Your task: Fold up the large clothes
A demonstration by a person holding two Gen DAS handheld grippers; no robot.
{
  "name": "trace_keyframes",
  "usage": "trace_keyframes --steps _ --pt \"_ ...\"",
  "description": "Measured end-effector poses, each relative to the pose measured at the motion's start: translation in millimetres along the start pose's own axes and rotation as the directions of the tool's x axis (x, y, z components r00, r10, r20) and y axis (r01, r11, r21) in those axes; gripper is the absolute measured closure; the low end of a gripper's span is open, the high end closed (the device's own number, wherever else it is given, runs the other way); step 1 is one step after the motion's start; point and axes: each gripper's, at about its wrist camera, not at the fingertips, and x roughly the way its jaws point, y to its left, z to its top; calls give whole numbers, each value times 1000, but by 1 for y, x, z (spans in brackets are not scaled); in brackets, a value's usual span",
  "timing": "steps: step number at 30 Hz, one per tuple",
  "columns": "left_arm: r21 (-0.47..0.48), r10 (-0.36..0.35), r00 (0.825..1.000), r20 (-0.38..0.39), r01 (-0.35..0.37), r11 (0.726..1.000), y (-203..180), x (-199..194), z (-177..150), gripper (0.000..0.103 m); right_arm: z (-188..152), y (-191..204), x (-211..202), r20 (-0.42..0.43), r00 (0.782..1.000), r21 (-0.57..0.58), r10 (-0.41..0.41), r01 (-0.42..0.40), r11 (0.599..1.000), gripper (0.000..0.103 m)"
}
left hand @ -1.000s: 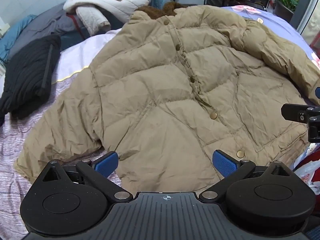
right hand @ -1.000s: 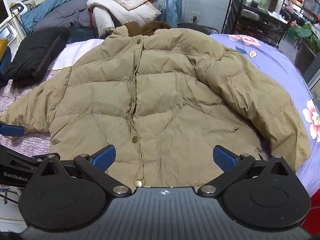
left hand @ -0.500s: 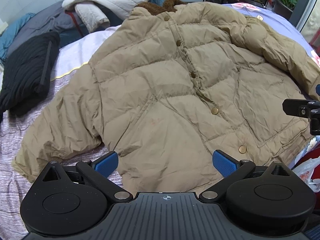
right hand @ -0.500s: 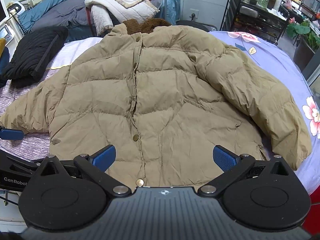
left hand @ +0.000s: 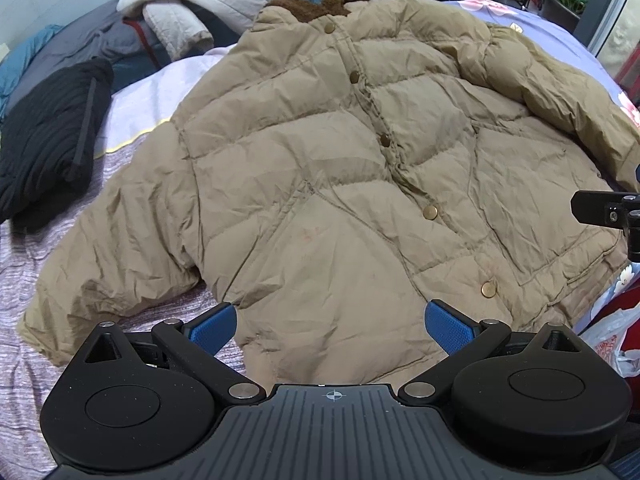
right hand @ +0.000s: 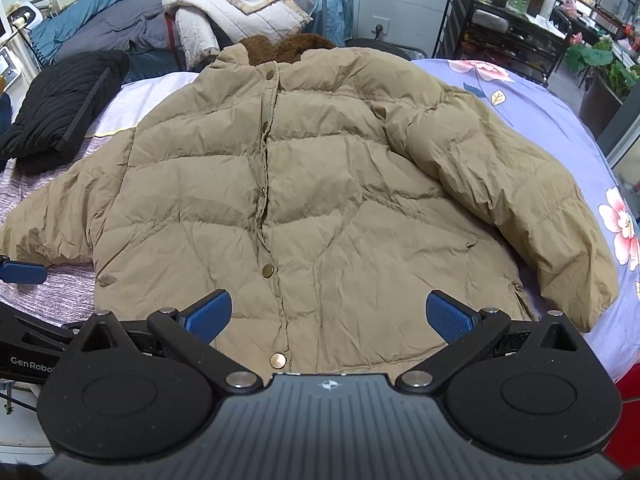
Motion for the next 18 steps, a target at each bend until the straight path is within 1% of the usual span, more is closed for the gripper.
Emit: trace_keyframes --steps 6,10,14,16,18 --pt "3 -4 1000 0 4 1000 1 2 0 0 -2 0 0 -3 1000 12 -11 11 1000 0" --pt "10 2 1000 19 -2 1000 2 5 -1 0 -4 -2 2 -8 1000 20 -16 16 1000 0" --pt "14 -11 1000 7 11 1000 2 13 -3 0 -6 -5 4 -15 1000 25 -23 23 999 0" --pt "14 -21 1000 21 20 1000 4 14 -3 0 -7 -6 5 -15 999 22 -29 29 999 0" --pt "25 -17 998 59 16 1000 7 14 -6 0 -8 -7 7 -12 999 17 -30 30 999 0"
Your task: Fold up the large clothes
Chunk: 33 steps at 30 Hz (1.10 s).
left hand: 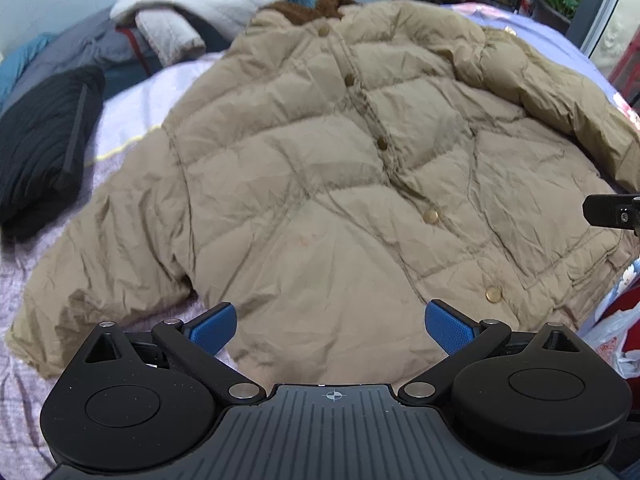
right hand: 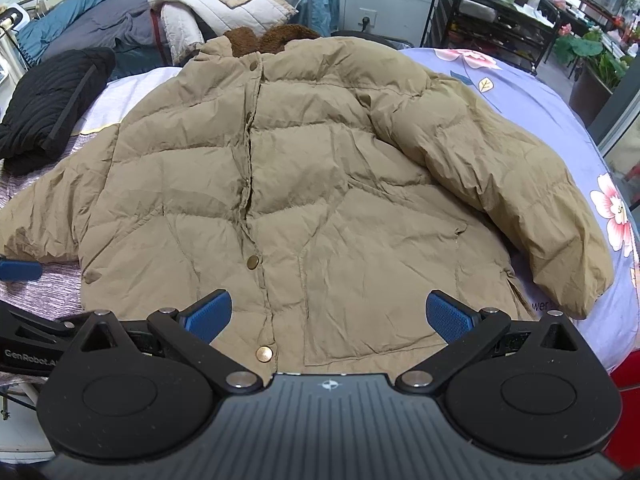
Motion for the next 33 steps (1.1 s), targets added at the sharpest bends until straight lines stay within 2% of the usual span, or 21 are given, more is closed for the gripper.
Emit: trace_keyframes --steps 6,10,13,17,21,26,27,28,29,30,31,33 --pt "23 -11 998 68 9 1000 26 9 -28 0 -17 7 8 29 999 -74 19 -17 997 0" --pt "-45 -29 994 108 34 998 60 10 -67 0 -46 -2 26 10 999 -127 42 -41 991 3" --pt "-112 -10 997 70 17 994 79 14 -93 0 -63 -32 39 9 998 -144 -55 56 988 7" --pt "-173 -47 997 57 56 983 92 18 -119 0 -66 -99 52 20 985 -87 -169 170 982 7" --pt "-206 -94 995 34 99 973 89 28 -127 0 -58 -150 72 11 987 -60 -158 158 986 7" --pt "-185 -93 995 27 96 978 75 37 -129 0 -48 -158 123 -68 992 -87 -104 98 991 8" --pt "-181 -88 996 27 91 979 73 37 -129 0 -48 -158 132 -88 992 -69 -86 80 994 16" --pt "-179 -81 996 27 85 980 71 38 -130 0 -49 -159 138 -100 994 -28 -39 37 999 42" --pt "-180 -77 997 28 81 980 70 38 -130 0 -50 -162 141 -107 994 13 11 -10 1000 54" --pt "-187 -73 997 29 77 979 69 38 -130 0 -50 -162 142 -107 994 40 28 -24 999 72" --pt "-195 -70 997 27 74 978 69 38 -131 0 -48 -163 140 -105 994 53 21 -15 998 83" --pt "-211 -66 997 32 71 975 69 38 -130 0 -41 -171 126 -81 996 102 42 -33 994 87"
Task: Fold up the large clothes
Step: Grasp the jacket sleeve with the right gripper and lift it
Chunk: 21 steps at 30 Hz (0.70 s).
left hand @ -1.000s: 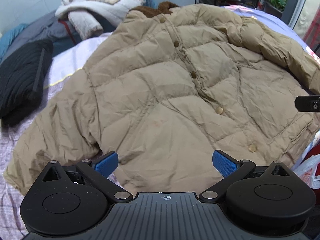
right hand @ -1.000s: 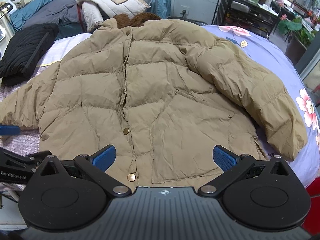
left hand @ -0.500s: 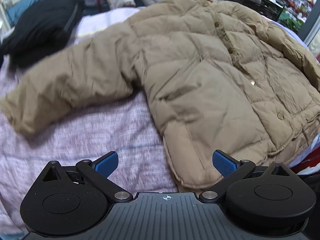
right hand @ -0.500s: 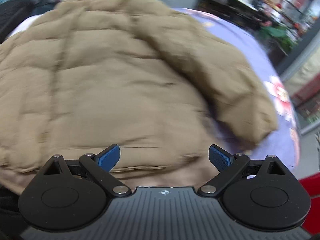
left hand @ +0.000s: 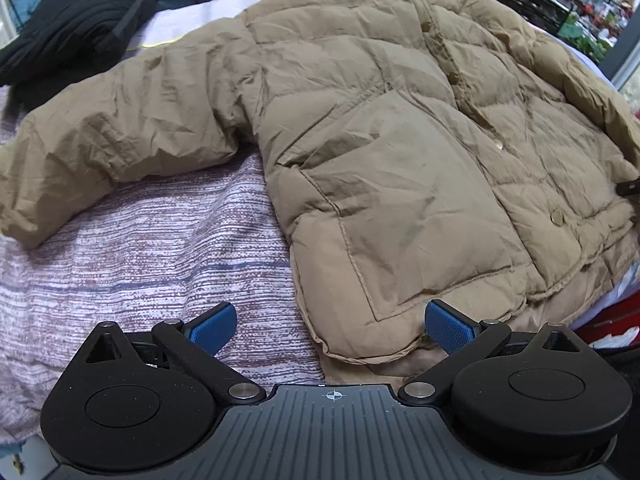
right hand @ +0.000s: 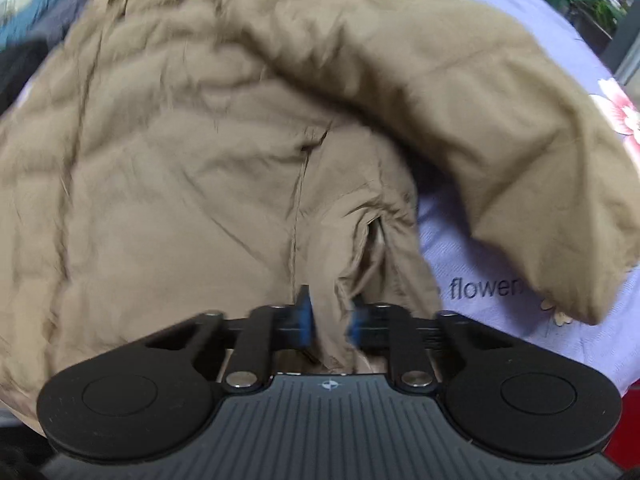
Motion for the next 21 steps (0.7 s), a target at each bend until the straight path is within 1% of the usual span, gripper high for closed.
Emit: trace_keyframes --steps 2,3,6,8,9,10,11,12,13,14,15,16,18,20,21 --pt "-3 3 1000 9 -3 1000 0 -1 2 0 8 -18 -20 39 999 72 25 -28 997 89" --pt "1 6 1000 14 -6 1000 -1 -1 3 0 10 -27 -30 57 998 86 21 -26 996 89" --pt "11 2 1000 16 -2 1000 -4 3 6 0 14 -42 -43 71 996 63 -58 54 997 90" --pt "10 -7 1000 18 7 1000 -8 9 8 0 11 -53 -39 61 993 101 -99 93 991 89" --pt "8 -16 1000 17 15 1000 -11 12 10 0 8 -56 -33 35 994 134 -100 95 986 89" --pt "10 -27 1000 15 27 1000 -15 16 11 0 5 -57 -25 1 996 163 -84 83 983 88" --pt "20 -31 999 15 31 999 -19 19 12 0 3 -53 -22 7 997 162 -81 79 984 88" --pt "37 -19 1000 12 19 999 -26 24 13 0 0 -40 -21 24 994 92 -111 108 990 85" --pt "57 6 1000 0 -6 998 -33 31 13 0 -3 -26 -22 36 988 10 -151 151 989 78" --pt "77 28 999 -18 -26 997 -41 39 13 0 -5 -15 -21 41 983 -47 -178 180 983 74" --pt "98 48 998 -43 -43 994 -47 48 13 0 -8 -7 -19 41 980 -85 -195 198 977 54" --pt "118 69 995 -67 -61 991 -52 56 13 0 -12 1 -18 37 977 -111 -210 213 971 40" --pt "143 97 992 -81 -85 986 -56 64 14 0 -18 3 -24 49 970 -108 -236 240 965 35" --pt "162 127 988 -87 -112 980 -59 68 18 0 -19 3 -32 56 972 -87 -229 233 969 30" --pt "168 136 987 -88 -120 978 -59 68 21 0 -20 2 -39 59 972 -69 -225 229 971 26"
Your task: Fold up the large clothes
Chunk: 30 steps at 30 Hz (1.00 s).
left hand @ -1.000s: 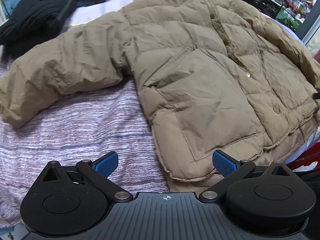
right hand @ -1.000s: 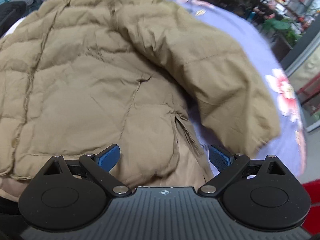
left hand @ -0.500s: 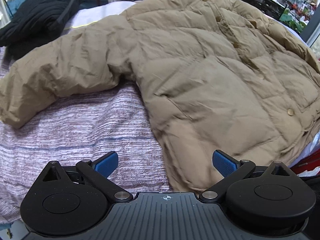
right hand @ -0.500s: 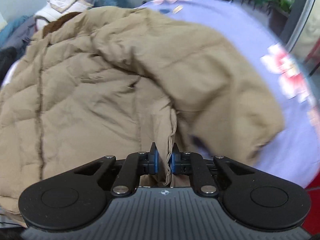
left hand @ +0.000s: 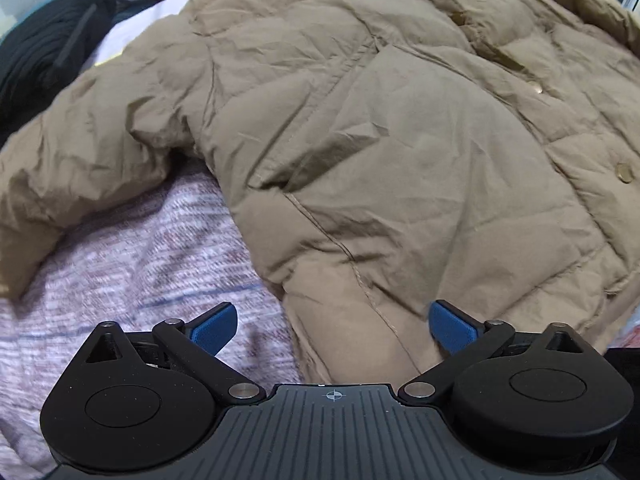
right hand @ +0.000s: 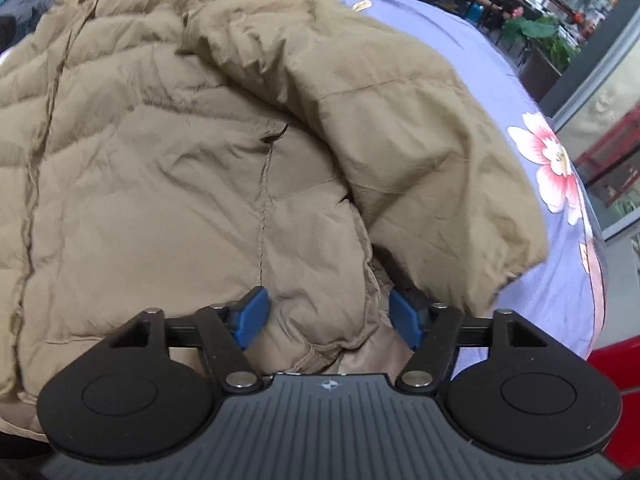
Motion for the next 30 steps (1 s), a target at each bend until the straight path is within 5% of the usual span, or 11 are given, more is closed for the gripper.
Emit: trace_keyframes --steps 5,9,12,17,22,25,26,28,30 --pt "-30 -2 997 81 5 1000 12 -44 16 0 15 -27 -31 77 996 114 45 -53 992 19" --pt "-56 103 977 188 -94 994 30 -84 35 0 31 -55 -55 171 981 273 91 -136 952 10" --pt "-85 171 959 224 -155 984 43 -102 49 0 37 -80 -45 156 982 450 110 -170 877 10" --pt "-168 169 950 263 -128 977 45 -124 59 0 14 -114 -23 159 986 700 -49 -78 710 11" --pt "-144 117 963 245 -84 986 22 -120 57 0 -13 -151 27 137 990 866 43 -141 480 29" --pt "-104 91 970 226 -68 992 6 -112 58 0 -11 -152 44 194 974 885 113 -223 408 39" --pt "-90 80 971 226 -60 994 1 -112 59 0 -7 -152 47 203 970 887 132 -239 395 44" --pt "-59 60 971 230 -47 997 -10 -109 61 0 10 -150 48 236 957 856 166 -286 431 85" --pt "-34 45 972 232 -39 999 -16 -108 64 0 31 -148 36 242 956 809 169 -294 508 88"
